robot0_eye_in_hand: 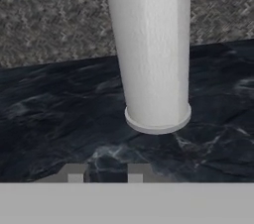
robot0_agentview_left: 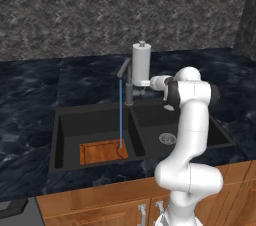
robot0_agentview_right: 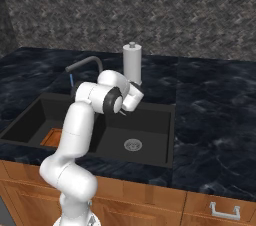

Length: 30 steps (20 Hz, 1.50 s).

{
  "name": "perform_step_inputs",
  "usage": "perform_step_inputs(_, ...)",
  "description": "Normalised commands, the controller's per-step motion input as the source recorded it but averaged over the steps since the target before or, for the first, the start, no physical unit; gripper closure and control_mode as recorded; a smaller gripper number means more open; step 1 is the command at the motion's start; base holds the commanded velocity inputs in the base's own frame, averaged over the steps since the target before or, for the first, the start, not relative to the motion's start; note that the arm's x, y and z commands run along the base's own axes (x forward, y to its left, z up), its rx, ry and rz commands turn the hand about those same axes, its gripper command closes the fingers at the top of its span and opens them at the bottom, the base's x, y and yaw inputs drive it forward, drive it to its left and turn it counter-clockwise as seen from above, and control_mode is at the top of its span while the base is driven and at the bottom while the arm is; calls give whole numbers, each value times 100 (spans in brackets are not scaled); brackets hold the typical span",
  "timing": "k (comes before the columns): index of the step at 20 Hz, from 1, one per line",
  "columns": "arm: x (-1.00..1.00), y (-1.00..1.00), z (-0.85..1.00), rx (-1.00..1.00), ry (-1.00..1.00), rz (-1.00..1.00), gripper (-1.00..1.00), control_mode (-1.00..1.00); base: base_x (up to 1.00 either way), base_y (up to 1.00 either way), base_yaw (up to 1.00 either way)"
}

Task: Turn on the sink faucet with hot water and rinse the cutting board for ten seconds, then turn off the faucet. Push the cutting board to reach the water if necessary.

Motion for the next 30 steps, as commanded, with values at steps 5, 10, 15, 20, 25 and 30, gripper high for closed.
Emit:
perform_step_inputs(5, -9, -48, -38, 3, 0, 0, 100, -100, 0, 0, 0)
perform_step_inputs(10, -15, -49, -47, 3, 0, 0, 100, -100, 0, 0, 0)
perform_step_inputs(15, -26, -45, -55, 2, 1, 0, 100, -100, 0, 0, 0)
perform_step_inputs(20, -42, -44, -62, 0, 3, 0, 100, -100, 0, 0, 0)
perform_step_inputs(25, -51, -44, -65, 0, 4, 0, 100, -100, 0, 0, 0)
perform_step_inputs(30, -50, -41, -63, 0, 4, 0, 100, -100, 0, 0, 0)
